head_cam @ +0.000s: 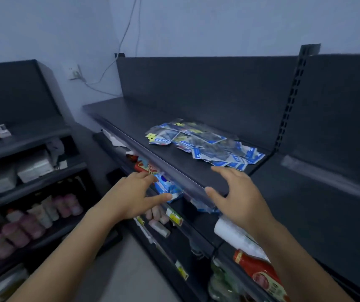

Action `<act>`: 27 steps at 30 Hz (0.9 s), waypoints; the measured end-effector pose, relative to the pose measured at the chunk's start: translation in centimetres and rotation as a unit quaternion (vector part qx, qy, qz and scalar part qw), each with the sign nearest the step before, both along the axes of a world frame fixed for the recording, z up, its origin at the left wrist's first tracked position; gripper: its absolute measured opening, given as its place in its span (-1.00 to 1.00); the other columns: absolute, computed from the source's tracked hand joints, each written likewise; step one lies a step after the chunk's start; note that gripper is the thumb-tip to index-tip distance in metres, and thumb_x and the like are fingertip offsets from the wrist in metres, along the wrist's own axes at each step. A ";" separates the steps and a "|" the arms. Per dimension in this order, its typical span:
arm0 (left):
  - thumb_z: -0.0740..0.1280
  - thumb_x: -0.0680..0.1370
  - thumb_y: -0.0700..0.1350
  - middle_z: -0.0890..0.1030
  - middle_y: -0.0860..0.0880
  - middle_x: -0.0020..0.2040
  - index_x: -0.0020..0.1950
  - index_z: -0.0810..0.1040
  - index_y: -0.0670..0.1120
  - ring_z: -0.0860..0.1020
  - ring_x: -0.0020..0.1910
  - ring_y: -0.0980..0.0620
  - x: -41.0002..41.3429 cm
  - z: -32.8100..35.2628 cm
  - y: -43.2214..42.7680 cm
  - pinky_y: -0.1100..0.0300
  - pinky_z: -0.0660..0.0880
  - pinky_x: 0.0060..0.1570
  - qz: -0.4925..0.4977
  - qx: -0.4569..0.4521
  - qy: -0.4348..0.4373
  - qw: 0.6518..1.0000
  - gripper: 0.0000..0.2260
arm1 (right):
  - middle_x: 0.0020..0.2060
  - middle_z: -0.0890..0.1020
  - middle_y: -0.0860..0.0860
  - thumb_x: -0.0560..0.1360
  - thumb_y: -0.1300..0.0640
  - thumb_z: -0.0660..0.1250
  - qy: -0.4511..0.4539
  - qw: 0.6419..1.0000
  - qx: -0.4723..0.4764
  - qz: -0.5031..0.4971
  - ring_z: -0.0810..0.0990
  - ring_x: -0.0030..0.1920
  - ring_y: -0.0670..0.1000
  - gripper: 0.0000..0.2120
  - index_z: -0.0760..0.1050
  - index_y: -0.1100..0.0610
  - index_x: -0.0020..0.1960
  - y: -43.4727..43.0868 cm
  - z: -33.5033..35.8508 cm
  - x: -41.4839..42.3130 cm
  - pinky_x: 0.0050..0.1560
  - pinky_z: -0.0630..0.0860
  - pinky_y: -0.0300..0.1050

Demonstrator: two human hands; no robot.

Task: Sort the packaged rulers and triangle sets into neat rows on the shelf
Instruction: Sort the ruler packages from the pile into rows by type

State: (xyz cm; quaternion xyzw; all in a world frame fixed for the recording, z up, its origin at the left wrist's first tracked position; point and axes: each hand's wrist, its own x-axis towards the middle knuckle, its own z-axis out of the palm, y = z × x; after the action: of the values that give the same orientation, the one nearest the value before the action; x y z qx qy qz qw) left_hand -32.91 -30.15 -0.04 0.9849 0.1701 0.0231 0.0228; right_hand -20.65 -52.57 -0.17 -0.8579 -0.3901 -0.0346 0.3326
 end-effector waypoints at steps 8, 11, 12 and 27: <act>0.06 0.42 0.46 0.51 0.05 0.27 0.31 0.45 0.02 0.42 0.29 0.01 8.4 0.0 10.7 0.06 0.36 0.28 -0.006 -0.020 0.014 1.000 -0.32 | 0.35 0.43 -0.04 0.51 -0.10 0.30 0.008 1.000 0.006 -0.020 0.35 0.37 0.04 -0.47 0.30 -0.01 0.43 13.0 0.4 8.3 0.35 0.29 -0.06; 0.12 0.50 0.38 0.49 0.02 0.32 0.36 0.42 0.00 0.41 0.32 -0.01 11.8 0.7 15.3 0.07 0.34 0.30 -0.002 -0.013 0.024 1.000 -0.39 | 0.32 0.46 -0.04 0.49 -0.11 0.31 0.009 0.999 0.007 -0.031 0.39 0.32 0.03 -0.48 0.33 -0.01 0.41 17.2 0.5 11.0 0.27 0.32 -0.07; 0.13 0.51 0.36 0.49 0.02 0.32 0.36 0.42 0.01 0.41 0.32 -0.01 13.0 0.8 16.8 0.07 0.35 0.30 -0.003 -0.013 0.018 1.000 -0.42 | 0.31 0.47 -0.04 0.49 -0.11 0.31 0.011 0.999 0.011 -0.034 0.40 0.31 0.03 -0.49 0.34 0.00 0.40 18.5 0.5 11.9 0.26 0.34 -0.07; 0.15 0.63 0.10 0.50 -0.05 0.31 0.32 0.47 -0.06 0.45 0.29 -0.06 27.6 -0.6 34.4 0.02 0.37 0.28 -0.106 -0.093 -0.019 0.990 -0.63 | 0.33 0.45 -0.07 0.51 -0.13 0.28 0.014 0.990 -0.075 -0.119 0.43 0.29 -0.01 -0.52 0.35 -0.03 0.39 31.5 0.3 18.8 0.19 0.33 -0.14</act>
State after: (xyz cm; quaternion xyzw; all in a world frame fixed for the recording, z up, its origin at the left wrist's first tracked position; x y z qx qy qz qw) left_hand -5.28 4.26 -0.60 0.9903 0.0658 0.0237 0.1199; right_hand -1.81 -21.11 0.10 -0.9211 -0.2821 -0.0321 0.2664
